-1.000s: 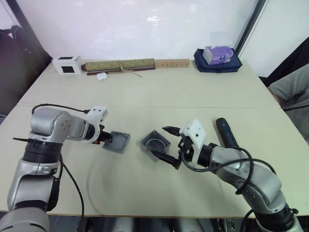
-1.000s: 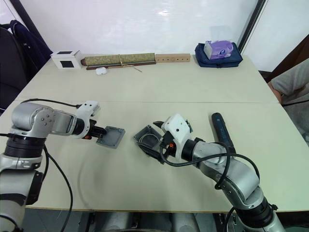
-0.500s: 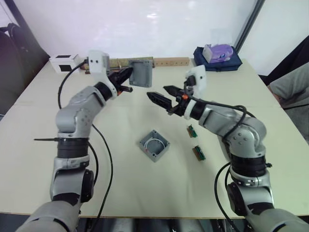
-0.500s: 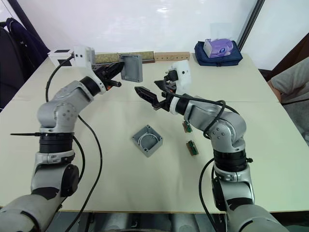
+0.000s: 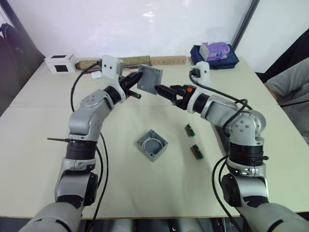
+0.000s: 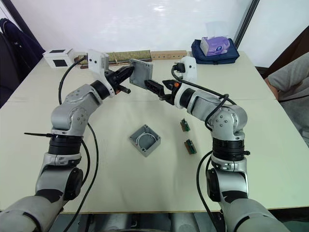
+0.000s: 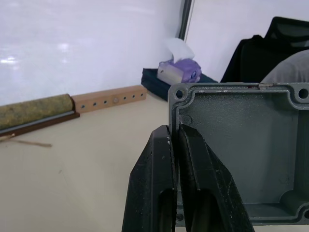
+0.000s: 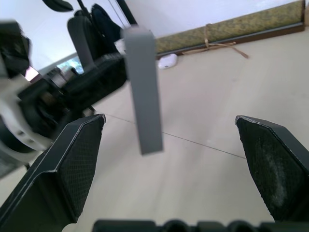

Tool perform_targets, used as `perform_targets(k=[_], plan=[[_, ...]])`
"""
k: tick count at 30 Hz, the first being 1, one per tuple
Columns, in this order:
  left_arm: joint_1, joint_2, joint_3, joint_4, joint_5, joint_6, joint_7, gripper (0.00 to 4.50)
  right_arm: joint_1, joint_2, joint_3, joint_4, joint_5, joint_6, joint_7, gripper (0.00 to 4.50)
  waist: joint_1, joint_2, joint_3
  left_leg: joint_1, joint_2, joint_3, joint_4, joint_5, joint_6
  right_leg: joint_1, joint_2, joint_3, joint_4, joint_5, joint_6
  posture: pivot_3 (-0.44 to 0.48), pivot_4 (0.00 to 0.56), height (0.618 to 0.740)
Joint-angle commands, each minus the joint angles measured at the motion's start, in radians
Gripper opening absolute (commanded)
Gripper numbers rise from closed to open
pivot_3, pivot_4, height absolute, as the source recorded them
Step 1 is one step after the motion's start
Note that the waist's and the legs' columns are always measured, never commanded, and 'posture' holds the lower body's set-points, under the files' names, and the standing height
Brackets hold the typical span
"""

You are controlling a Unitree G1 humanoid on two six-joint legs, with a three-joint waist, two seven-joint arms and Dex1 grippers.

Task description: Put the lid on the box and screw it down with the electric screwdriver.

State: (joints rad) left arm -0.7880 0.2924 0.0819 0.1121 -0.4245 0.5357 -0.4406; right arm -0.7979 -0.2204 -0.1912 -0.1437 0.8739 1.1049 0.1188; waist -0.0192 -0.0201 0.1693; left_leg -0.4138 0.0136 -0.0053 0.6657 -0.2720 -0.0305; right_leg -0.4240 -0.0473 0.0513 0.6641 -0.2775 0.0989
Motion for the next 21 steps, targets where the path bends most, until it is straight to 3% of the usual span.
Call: perform_targets(k=[1,12,15,21], plan=[[-0.024,-0.001,0.002,-0.045,-0.004,-0.012,-0.016,0.07,-0.011,0.008,-0.035,-0.043,0.029,0.000,-0.016,4.50,0.000,0.000,0.000,0.000,0.000,0.000,0.000,0.000,0.000,0.000,0.000,0.000,0.000,0.000,0.000,0.000,0.150,0.740],[-0.027,-0.021,0.002,-0.085,-0.017,0.024,-0.017,0.07,-0.005,0.024,-0.027,-0.040,0.029,0.004,-0.025,4.50,-0.001,0.000,0.000,0.000,0.000,0.000,0.000,0.000,0.000,0.000,0.000,0.000,0.000,0.000,0.000,0.000,0.150,0.740],[-0.029,-0.020,0.006,-0.091,-0.017,0.036,-0.016,0.00,-0.005,0.026,-0.029,-0.037,0.025,-0.001,-0.028,3.81,-0.001,0.000,0.000,0.000,0.000,0.000,0.000,0.000,0.000,0.000,0.000,0.000,0.000,0.000,0.000,0.000,0.150,0.740],[-0.029,-0.019,0.009,-0.090,-0.015,0.039,-0.022,0.00,-0.003,0.025,-0.029,-0.041,0.026,-0.003,-0.023,1.53,0.000,0.000,0.000,0.000,0.000,0.000,0.000,0.000,0.000,0.000,0.000,0.000,0.000,0.000,0.000,0.000,0.150,0.740]])
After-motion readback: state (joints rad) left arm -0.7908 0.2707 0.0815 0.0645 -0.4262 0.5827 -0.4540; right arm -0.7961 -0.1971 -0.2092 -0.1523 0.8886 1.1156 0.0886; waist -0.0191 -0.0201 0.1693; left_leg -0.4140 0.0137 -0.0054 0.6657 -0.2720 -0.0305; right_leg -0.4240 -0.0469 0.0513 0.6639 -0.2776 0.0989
